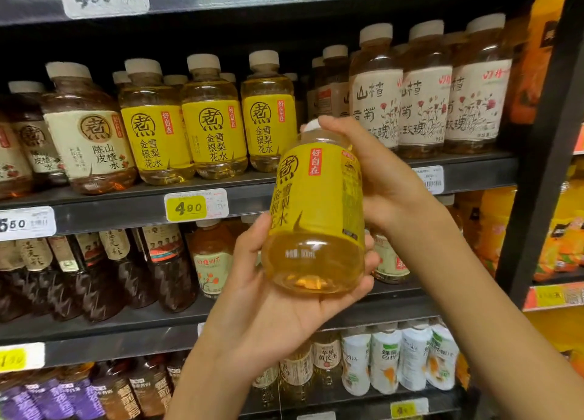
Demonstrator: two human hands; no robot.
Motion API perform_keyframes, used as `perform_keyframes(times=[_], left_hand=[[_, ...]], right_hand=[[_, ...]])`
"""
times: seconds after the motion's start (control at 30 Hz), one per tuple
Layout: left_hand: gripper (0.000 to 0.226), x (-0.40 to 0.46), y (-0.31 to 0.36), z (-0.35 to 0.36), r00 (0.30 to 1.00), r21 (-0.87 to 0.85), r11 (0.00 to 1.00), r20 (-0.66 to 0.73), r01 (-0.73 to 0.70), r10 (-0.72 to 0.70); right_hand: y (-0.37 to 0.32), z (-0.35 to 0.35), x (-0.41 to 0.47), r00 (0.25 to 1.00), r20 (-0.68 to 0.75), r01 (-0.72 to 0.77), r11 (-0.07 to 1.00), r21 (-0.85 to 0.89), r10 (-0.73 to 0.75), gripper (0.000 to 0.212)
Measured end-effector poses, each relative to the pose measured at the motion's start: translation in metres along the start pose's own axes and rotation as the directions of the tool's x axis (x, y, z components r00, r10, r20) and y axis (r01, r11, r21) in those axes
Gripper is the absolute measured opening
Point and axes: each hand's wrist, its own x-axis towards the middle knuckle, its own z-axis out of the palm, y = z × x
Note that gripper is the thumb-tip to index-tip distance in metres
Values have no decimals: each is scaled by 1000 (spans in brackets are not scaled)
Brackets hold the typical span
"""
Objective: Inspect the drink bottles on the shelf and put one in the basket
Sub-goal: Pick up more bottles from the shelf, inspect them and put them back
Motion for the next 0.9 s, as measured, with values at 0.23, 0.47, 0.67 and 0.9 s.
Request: perform_keyframes(times=[0.23, 0.47, 0.67, 0.9], left_hand=[[115, 1, -14, -36, 978, 337, 941, -182, -30, 97], [83, 6, -25, -46, 950, 675, 736, -185, -62, 250], [64, 10, -28, -46, 879, 788, 594, -160, -161, 450], [88, 15, -19, -48, 859, 885, 438, -95, -159, 504]], right_hand=[[-3, 0, -12, 926, 75, 371, 863, -341, -369, 26], [3, -6, -16, 902, 177, 430, 785, -445, -394, 42], [16, -18, -24, 912, 272, 407, 776, -483, -309, 44], [21, -24, -33, 843, 397, 526, 707, -472, -362, 49]])
